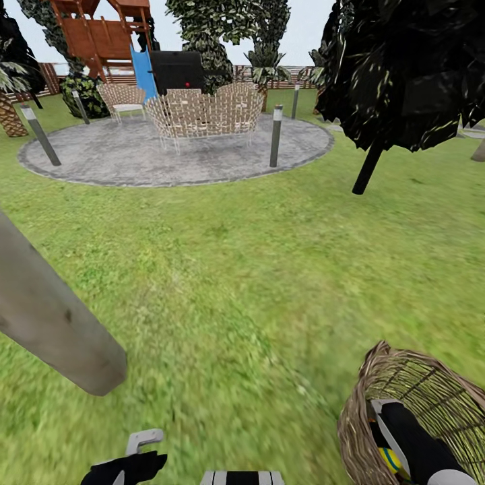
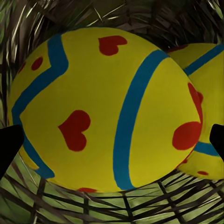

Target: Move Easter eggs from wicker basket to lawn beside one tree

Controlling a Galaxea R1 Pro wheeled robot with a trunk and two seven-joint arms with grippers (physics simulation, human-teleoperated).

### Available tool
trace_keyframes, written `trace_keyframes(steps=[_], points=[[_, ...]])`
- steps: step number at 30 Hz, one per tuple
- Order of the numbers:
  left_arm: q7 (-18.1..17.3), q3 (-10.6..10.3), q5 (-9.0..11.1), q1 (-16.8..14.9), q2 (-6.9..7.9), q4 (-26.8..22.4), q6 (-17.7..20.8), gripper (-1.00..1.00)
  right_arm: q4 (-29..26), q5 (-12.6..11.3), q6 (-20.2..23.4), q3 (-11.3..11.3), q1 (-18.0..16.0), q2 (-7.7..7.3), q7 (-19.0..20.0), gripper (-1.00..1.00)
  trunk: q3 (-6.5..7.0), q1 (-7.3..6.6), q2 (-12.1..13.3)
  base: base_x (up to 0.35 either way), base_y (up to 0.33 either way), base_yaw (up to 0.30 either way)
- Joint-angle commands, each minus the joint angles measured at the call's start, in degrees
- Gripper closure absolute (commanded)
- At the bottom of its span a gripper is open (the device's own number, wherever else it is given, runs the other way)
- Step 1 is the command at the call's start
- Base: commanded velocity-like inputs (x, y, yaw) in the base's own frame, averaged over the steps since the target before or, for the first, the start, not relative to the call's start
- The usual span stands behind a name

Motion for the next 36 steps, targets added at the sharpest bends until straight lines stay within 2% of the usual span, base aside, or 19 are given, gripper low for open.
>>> trace_keyframes(steps=[1,4,16,21,22,36], points=[[-0.18,0.18,0.39,0.0,-0.2,-0.09,0.41,-1.0,-0.09,-0.02,0.28,0.0,-0.01,0.0,-0.08,-1.0,-0.05,-0.01,-0.02,0.0,0.0,0.0],[-0.16,0.18,0.39,0.0,-0.5,-0.07,0.4,-1.0,-0.1,-0.02,0.28,0.0,-0.01,0.0,-0.08,-1.0,-0.05,-0.01,-0.02,0.0,0.0,0.0],[-0.09,0.18,0.39,0.0,-0.79,0.0,0.41,-1.0,-0.1,-0.02,0.28,0.0,-0.01,0.09,-0.08,-1.0,-2.7,0.3,-0.18,0.0,0.0,0.0],[-0.1,0.18,0.39,0.0,-1.03,0.0,0.35,-1.0,-0.1,-0.02,0.36,0.06,-0.01,0.11,-0.08,-1.0,-2.7,0.3,-0.18,0.0,0.0,0.0],[-0.09,0.16,0.39,0.0,-1.1,0.02,0.33,-1.0,-0.1,-0.02,0.36,0.02,-0.01,0.1,-0.08,1.0,-2.7,0.3,-0.18,0.0,0.0,0.0],[-0.13,0.11,0.39,0.0,-1.4,1.15,0.09,-1.0,-0.1,-0.02,0.36,0.0,-0.01,0.09,-0.08,1.0,-2.7,0.3,-0.18,0.0,0.0,0.0]])
